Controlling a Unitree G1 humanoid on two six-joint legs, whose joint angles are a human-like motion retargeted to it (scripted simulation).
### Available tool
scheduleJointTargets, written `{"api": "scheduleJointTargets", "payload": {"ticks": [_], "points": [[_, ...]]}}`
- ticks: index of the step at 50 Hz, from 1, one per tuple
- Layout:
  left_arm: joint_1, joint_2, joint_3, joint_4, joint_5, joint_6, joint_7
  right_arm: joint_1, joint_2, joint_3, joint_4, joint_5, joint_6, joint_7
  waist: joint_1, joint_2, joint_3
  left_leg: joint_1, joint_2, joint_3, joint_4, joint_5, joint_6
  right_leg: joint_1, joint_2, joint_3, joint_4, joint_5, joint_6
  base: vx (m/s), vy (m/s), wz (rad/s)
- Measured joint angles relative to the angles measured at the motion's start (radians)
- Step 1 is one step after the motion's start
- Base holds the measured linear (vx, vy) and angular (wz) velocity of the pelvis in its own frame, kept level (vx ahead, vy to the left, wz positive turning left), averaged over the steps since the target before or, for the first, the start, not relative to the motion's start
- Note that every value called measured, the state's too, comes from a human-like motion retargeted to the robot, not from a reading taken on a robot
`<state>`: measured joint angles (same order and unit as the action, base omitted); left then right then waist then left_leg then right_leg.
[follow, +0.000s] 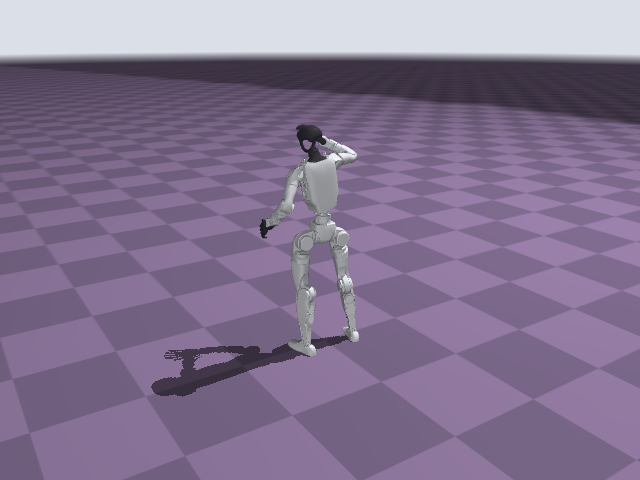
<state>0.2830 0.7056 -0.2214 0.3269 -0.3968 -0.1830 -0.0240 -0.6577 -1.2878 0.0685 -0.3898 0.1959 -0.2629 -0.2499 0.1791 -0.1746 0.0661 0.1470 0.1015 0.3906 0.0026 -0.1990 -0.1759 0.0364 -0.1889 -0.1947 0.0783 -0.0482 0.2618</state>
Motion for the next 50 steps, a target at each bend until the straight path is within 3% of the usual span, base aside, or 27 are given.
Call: {"api": "scheduleJointTargets", "payload": {"ticks": [8,14,22,32,37,43,50], "points": [[-0.003,-0.149,0.087,0.527,0.019,0.057,0.167,-0.749,0.037,0.535,-0.042,-0.021,-0.007,-0.055,0.018,-0.029,0.0,-0.001,-0.004,-0.021,-0.005,0.003,0.005,0.011,-0.006,-0.02,-0.001,-0.01,0.0,0.0,0.0,0.0],[0.021,-0.238,0.181,0.622,-0.008,0.045,0.219,-0.983,0.117,0.721,-0.06,-0.034,-0.025,-0.108,0.016,-0.019,-0.003,-0.001,-0.01,-0.036,-0.002,0.0,0.005,0.023,-0.015,-0.034,-0.002,-0.018,0.0,0.0,0.0,0.0],[0.063,-0.29,0.156,0.531,-0.093,0.014,0.132,-1.04,0.14,0.783,-0.11,0.025,-0.062,-0.127,0.003,0.005,-0.01,-0.002,-0.015,-0.044,0.001,-0.004,0.005,0.03,-0.022,-0.042,-0.003,-0.022,0.0,0.0,0.0,0.0],[0.05,-0.338,0.191,0.462,-0.084,-0.016,0.132,-0.823,-0.093,0.654,-0.182,0.089,-0.096,-0.068,-0.026,0.033,-0.02,-0.021,-0.015,-0.058,0.004,0.0,-0.008,0.027,-0.021,-0.059,-0.014,-0.018,0.0,0.0,0.0,0.0],[0.06,-0.32,0.183,0.437,-0.07,-0.019,0.146,-0.756,-0.126,0.597,-0.205,0.118,-0.104,-0.038,-0.04,0.028,-0.026,-0.026,-0.016,-0.061,0.006,0.001,-0.013,0.026,-0.023,-0.062,-0.017,-0.018,0.0,0.0,0.0,0.0],[0.024,-0.257,0.111,0.487,-0.048,0.02,0.136,-0.964,0.02,0.749,-0.205,0.123,-0.076,-0.054,-0.038,0.008,-0.038,-0.018,-0.021,-0.052,0.006,-0.003,-0.003,0.026,-0.029,-0.052,-0.013,-0.022,0.0,0.0,0.0,0.0],[-0.033,-0.277,0.102,0.52,-0.088,0.026,0.154,-1.23,0.256,0.983,-0.135,0.204,-0.088,-0.082,-0.041,0.031,-0.05,-0.011,-0.018,-0.046,0.005,-0.007,0.002,0.026,-0.026,-0.045,-0.007,-0.026,-0.002,0.0,0.0,0.0]]}}
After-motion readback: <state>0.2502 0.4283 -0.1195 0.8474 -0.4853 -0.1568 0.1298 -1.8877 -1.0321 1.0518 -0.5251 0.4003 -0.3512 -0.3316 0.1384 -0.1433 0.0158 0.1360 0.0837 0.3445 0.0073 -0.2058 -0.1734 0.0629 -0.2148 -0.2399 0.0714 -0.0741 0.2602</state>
